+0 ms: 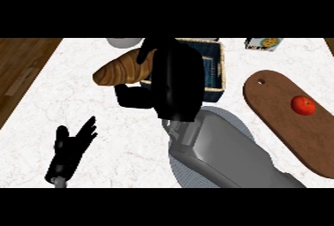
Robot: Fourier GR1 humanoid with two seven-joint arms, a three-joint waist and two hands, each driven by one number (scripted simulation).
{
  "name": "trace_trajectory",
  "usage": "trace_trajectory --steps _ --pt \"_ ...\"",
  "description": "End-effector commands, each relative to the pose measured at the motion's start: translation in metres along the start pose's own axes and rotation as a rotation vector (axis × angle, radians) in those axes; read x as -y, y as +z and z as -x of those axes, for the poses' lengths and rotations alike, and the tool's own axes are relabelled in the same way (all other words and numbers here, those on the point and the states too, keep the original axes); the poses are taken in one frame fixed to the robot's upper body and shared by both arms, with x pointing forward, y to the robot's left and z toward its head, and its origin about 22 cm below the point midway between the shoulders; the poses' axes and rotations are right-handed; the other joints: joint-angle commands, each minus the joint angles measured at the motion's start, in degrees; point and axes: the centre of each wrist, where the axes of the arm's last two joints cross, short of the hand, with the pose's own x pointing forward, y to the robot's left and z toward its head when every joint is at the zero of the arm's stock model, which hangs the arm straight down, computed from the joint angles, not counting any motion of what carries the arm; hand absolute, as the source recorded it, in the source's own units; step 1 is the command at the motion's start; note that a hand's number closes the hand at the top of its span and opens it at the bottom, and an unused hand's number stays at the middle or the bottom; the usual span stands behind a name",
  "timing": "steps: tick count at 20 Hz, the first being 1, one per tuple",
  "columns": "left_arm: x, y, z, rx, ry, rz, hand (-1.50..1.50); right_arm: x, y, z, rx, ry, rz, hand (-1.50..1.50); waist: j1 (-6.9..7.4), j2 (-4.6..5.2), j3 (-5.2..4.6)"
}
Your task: Pick the croissant from the placemat and place it in the basket
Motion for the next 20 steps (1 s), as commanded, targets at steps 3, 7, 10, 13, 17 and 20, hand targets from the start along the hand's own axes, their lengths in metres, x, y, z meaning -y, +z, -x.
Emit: trace_trajectory --steps 3,7,10,13,17,20 --pt "-0.001 -0.003 0.008 -0.067 0.01 -0.028 0.0 0.03 -0.025 -0.067 -0.161 -0.096 0.138 1.5 -1.35 0.19 -0.29" --pt "0.002 0.0 0.009 -0.064 0.007 -0.007 0.0 0.037 -0.047 -0.093 -0.217 -0.076 0.174 1.5 -1.27 0.47 -0.32" --pt "-0.002 0.0 0.006 -0.062 0.004 -0.002 0.0 0.043 -0.065 -0.109 -0.24 -0.065 0.176 1.5 -1.84 0.79 -0.28" --pt "-0.004 0.004 0.018 -0.063 0.02 -0.034 0.0 0.03 -0.077 -0.105 -0.277 -0.034 0.168 1.5 -2.29 0.98 -0.25" --pt "-0.012 -0.001 0.011 -0.061 0.019 -0.038 0.0 0.025 -0.09 -0.115 -0.274 0.028 0.159 1.5 -3.17 1.01 -0.21" --pt "0.003 0.01 0.025 -0.067 0.034 -0.032 0.0 0.012 -0.108 -0.094 -0.278 0.007 0.167 1.5 -3.01 1.22 -0.15"
